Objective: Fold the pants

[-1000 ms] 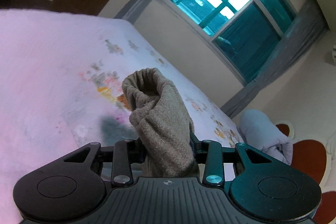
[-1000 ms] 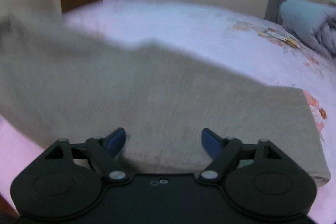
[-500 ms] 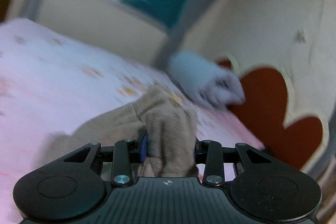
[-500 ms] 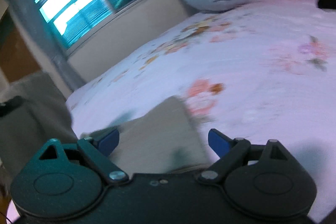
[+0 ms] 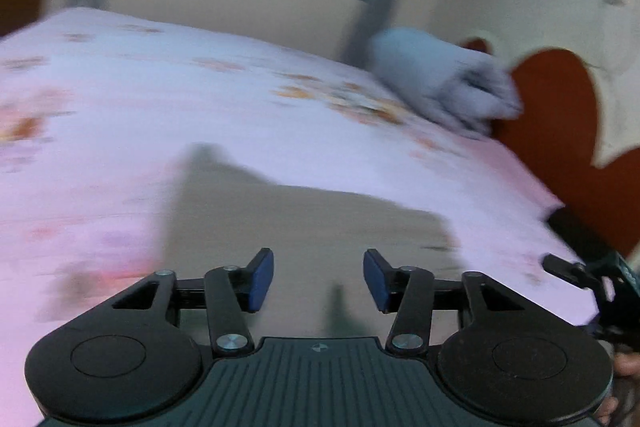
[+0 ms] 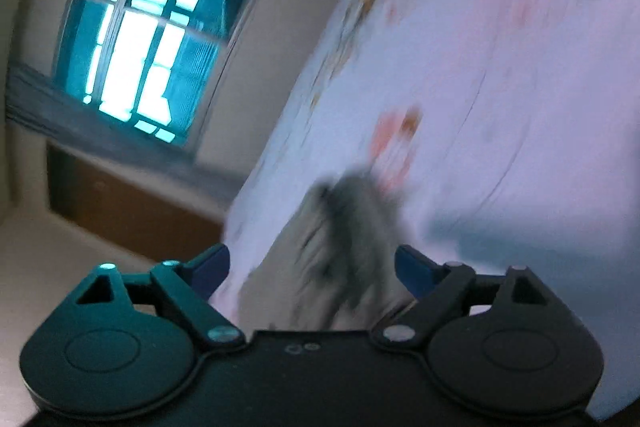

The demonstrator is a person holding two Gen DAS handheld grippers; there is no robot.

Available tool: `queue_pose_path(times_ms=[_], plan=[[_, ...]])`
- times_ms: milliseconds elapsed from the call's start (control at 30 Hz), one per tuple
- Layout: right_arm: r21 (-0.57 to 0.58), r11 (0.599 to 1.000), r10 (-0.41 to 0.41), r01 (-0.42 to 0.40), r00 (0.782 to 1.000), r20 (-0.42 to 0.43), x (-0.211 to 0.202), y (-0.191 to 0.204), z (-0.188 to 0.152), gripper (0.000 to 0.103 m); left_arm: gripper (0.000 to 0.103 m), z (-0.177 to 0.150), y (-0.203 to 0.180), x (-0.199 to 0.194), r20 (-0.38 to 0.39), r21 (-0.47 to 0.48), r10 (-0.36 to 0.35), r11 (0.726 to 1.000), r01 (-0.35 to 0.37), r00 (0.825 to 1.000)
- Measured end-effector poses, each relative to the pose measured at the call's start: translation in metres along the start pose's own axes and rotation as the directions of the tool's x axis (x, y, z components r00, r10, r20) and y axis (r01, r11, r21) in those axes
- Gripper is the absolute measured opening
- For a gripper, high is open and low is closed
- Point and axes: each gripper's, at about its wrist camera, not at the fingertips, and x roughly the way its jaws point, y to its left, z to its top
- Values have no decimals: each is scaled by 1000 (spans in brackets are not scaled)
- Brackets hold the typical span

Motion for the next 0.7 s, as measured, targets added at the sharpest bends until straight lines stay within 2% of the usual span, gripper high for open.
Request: queue_pose_path(times_ms=[67,133,200,333,433,467,500,533,600,667,700], plan=[[38,998,-45,46,998,-41,15,-1,-13,76,54,-7,29,-25,11,-34,81,996,-81,997],[98,993,-56,63,996,-74,20,-5,-23,72,57,-12,53,-36,26,-51,114,992,-112,993],[124,991,-46,54,997,-70,20,-5,-29,73,60,-19,68,-48,34,-60,147,988,-145,989],[128,987,-89,99,993,-81,34,13,-31,72,61,-28,79,-42,33,-79,143,987,-140,989],[111,969,-207,221,971,-122,55,26,-28,70,61,-30,79,-35,44,-108,117,988,-112,992],[77,961,-252,264,957,-141,63,30,-27,60,61,-33,81,-35,41,-111,105,989,-100,994],[46,955,-284,293,948,-140,66,34,-27,33,61,-35,79,-27,35,-107,95,990,-90,995],[18,958,-282,288,948,-145,69,38,-28,29,62,-36,75,-21,25,-94,91,992,-88,996],[-88,962,-268,259,957,-111,65,59,-30,27,62,-42,70,-20,9,-40,91,995,-91,996],[-142,979,-156,146,986,-64,56,88,-29,24,62,-50,64,-19,0,26,88,996,-88,996],[-166,981,-107,98,993,-41,53,102,-28,18,63,-52,59,-20,-9,53,83,995,-82,997]])
